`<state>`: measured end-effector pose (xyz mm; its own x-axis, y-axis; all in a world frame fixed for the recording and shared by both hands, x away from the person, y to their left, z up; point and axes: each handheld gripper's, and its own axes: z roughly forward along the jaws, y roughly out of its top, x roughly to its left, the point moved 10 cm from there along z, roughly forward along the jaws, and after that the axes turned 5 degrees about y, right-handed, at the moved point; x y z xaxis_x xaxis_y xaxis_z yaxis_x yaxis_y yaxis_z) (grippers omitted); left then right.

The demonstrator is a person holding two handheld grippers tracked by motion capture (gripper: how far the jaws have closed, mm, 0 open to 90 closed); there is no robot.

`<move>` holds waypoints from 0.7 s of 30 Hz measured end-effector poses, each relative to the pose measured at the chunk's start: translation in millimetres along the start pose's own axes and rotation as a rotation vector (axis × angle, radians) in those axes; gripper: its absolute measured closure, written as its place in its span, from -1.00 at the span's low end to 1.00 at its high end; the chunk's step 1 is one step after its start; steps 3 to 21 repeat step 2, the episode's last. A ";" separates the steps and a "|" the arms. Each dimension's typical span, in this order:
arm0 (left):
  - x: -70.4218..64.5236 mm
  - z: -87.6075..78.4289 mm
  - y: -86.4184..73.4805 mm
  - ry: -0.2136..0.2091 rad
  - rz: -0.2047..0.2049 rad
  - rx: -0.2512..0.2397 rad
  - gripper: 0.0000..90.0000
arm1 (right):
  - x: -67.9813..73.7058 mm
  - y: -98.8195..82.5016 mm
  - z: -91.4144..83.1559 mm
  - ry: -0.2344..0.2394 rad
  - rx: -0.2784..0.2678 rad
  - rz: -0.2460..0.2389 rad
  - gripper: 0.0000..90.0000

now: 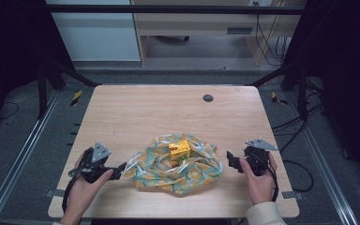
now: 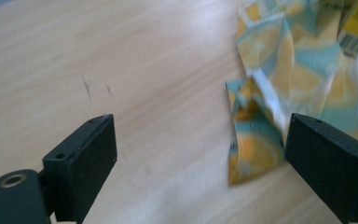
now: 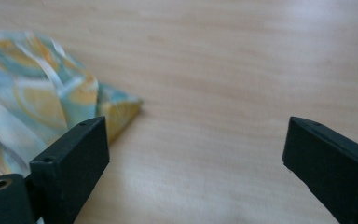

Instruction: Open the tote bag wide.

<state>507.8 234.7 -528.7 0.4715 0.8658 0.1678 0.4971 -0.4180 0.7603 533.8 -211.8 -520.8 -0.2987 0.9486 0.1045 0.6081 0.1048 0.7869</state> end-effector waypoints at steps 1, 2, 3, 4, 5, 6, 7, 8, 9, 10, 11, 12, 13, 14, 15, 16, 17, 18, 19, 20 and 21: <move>-0.8 0.5 -4.8 -0.007 -0.009 0.018 -0.83 | -1.8 -5.8 0.5 -0.005 0.020 0.001 -0.77; -2.1 -0.5 -4.2 -0.022 0.008 0.026 -0.84 | -2.2 -10.1 0.5 -0.005 0.036 0.013 -0.75; -2.1 -0.5 -4.2 -0.022 0.008 0.026 -0.84 | -2.2 -10.1 0.5 -0.005 0.036 0.013 -0.75; -2.1 -0.5 -4.2 -0.022 0.008 0.026 -0.84 | -2.2 -10.1 0.5 -0.005 0.036 0.013 -0.75; -2.1 -0.5 -4.2 -0.022 0.008 0.026 -0.84 | -2.2 -10.1 0.5 -0.005 0.036 0.013 -0.75; -2.1 -0.5 -4.2 -0.022 0.008 0.026 -0.84 | -2.2 -10.1 0.5 -0.005 0.036 0.013 -0.75; -2.1 -0.5 -4.2 -0.022 0.008 0.026 -0.84 | -2.2 -10.1 0.5 -0.005 0.036 0.013 -0.75; -2.1 -0.5 -4.2 -0.022 0.008 0.026 -0.84 | -2.2 -10.1 0.5 -0.005 0.036 0.013 -0.75; -2.1 -0.5 -4.2 -0.022 0.008 0.026 -0.84 | -2.2 -10.1 0.5 -0.005 0.036 0.013 -0.75; -2.1 -0.5 -4.2 -0.022 0.008 0.026 -0.84 | -2.2 -10.1 0.5 -0.005 0.036 0.013 -0.75; -2.1 -0.5 -4.2 -0.022 0.008 0.026 -0.84 | -2.2 -10.1 0.5 -0.005 0.036 0.013 -0.75; -2.1 -0.5 -4.2 -0.022 0.008 0.026 -0.84 | -2.2 -10.1 0.5 -0.005 0.036 0.013 -0.75; -2.1 -0.5 -4.2 -0.022 0.008 0.026 -0.84 | -2.2 -10.1 0.5 -0.005 0.036 0.013 -0.75; -2.1 -0.5 -4.2 -0.022 0.008 0.026 -0.84 | -2.2 -10.1 0.5 -0.005 0.036 0.013 -0.75; -2.1 -0.5 -4.2 -0.022 0.008 0.026 -0.84 | -2.2 -10.1 0.5 -0.005 0.036 0.013 -0.75; -2.1 -0.5 -4.2 -0.022 0.008 0.026 -0.84 | -2.2 -10.1 0.5 -0.005 0.036 0.013 -0.75; -2.1 -0.5 -4.2 -0.022 0.008 0.026 -0.84 | -2.2 -10.1 0.5 -0.005 0.036 0.013 -0.75; -2.1 -0.5 -4.2 -0.022 0.008 0.026 -0.84 | -2.2 -10.1 0.5 -0.005 0.036 0.013 -0.75; -2.1 -0.5 -4.2 -0.022 0.008 0.026 -0.84 | -2.2 -10.1 0.5 -0.005 0.036 0.013 -0.75; -2.1 -0.5 -4.2 -0.022 0.008 0.026 -0.84 | -2.2 -10.1 0.5 -0.005 0.036 0.013 -0.75; -2.1 -0.5 -4.2 -0.022 0.008 0.026 -0.84 | -2.2 -10.1 0.5 -0.005 0.036 0.013 -0.75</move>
